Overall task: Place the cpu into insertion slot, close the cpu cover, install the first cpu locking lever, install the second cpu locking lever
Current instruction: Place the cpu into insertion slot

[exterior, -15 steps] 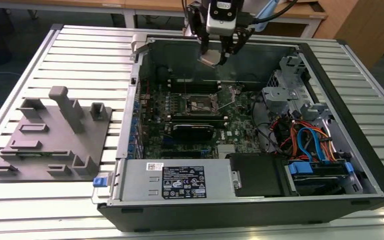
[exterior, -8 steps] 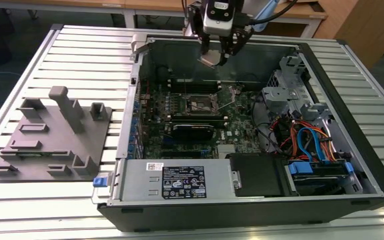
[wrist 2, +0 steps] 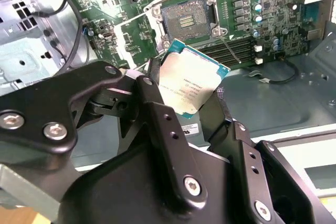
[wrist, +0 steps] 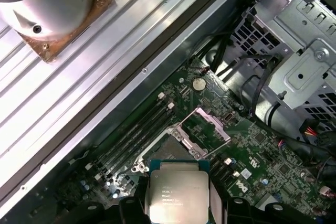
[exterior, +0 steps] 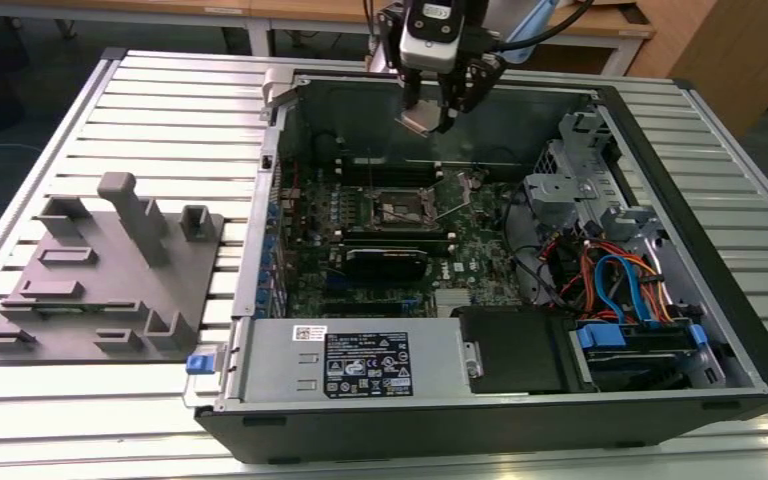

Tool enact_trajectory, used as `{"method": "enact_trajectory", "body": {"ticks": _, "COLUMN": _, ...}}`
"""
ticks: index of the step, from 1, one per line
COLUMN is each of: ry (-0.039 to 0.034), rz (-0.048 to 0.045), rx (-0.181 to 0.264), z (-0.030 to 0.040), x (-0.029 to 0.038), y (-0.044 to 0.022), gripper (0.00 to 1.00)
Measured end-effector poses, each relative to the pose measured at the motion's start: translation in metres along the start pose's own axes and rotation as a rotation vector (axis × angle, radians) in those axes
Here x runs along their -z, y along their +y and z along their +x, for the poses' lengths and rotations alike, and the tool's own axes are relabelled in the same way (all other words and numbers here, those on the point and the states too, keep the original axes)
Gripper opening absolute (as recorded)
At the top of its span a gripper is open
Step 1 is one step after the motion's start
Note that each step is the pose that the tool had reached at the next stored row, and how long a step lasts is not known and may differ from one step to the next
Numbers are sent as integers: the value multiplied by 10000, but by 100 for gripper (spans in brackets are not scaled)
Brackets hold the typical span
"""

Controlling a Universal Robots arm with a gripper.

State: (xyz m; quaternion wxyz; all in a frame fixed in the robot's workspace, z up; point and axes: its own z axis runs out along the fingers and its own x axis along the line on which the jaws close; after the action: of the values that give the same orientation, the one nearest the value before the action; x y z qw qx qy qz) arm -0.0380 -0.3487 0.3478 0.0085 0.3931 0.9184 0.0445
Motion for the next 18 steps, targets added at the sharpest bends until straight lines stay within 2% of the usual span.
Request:
{"method": "enact_trajectory", "body": {"ticks": 10, "ry": -75, "rz": -18, "rx": -853, "z": 0, "x": -13, "y": -1, "gripper": 54}}
{"method": "enact_trajectory", "body": {"ticks": 18, "ry": -152, "rz": -33, "rx": -1719, "z": 0, "x": -26, "y": -1, "gripper": 54}}
